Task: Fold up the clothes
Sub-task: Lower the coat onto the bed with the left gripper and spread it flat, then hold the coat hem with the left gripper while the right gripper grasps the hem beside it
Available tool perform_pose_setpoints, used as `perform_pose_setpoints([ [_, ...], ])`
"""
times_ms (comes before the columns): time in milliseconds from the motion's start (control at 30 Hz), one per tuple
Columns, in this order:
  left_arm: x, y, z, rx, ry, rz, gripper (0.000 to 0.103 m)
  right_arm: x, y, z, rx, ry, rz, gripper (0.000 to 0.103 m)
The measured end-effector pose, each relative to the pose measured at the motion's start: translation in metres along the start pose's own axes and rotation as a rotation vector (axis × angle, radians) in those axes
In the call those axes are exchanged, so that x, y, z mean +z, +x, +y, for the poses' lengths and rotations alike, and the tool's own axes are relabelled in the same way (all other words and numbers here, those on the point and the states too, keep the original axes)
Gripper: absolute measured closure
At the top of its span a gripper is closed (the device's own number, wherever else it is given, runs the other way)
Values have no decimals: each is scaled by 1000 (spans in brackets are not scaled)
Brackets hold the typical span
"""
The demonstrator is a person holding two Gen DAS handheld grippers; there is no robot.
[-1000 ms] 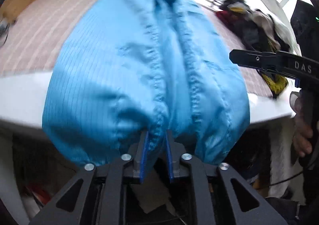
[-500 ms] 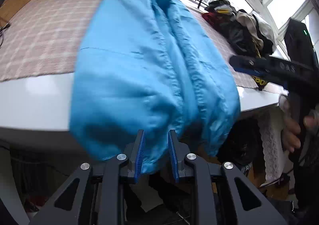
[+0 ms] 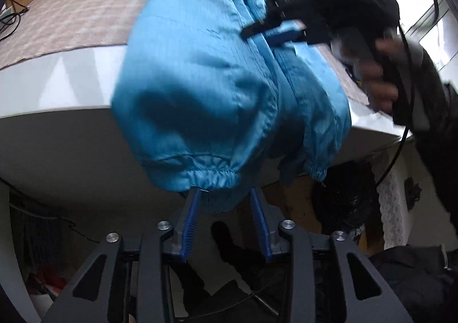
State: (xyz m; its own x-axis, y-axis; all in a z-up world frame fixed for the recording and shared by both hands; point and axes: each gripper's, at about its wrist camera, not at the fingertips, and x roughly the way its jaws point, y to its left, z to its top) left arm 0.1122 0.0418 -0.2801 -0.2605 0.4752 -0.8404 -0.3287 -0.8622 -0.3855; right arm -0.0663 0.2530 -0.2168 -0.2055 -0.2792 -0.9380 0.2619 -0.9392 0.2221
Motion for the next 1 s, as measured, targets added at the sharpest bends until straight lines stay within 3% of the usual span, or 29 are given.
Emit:
perform_pose_setpoints([
  [100,-7,4,8,-4,-74,3,66,12,4,3,-28,-33,10,63],
  [267,-14,10,39,-54,-338,-10,65,29,11,6,-42,-80,19,60],
  [567,9,23,20,2,-464,-83,66,54,17,-2,6,-122,18,60],
  [600,10,23,18,17,-473,-88,70,55,18,-2,12,-134,17,60],
  [633,10,23,16,23,-485,-97,82,56,18,-1,17,-146,16,60],
  [700,6,20,16,18,-523,-122,98,59,19,-1,28,-169,15,71],
  [733,4,19,17,25,-541,-129,97,60,20,-1,33,-180,14,86],
  [767,2,17,18,21,-555,-136,97,61,20,0,38,-192,13,92],
  [1000,-11,-3,2,-3,-594,-167,98,68,7,-4,62,-234,4,98],
])
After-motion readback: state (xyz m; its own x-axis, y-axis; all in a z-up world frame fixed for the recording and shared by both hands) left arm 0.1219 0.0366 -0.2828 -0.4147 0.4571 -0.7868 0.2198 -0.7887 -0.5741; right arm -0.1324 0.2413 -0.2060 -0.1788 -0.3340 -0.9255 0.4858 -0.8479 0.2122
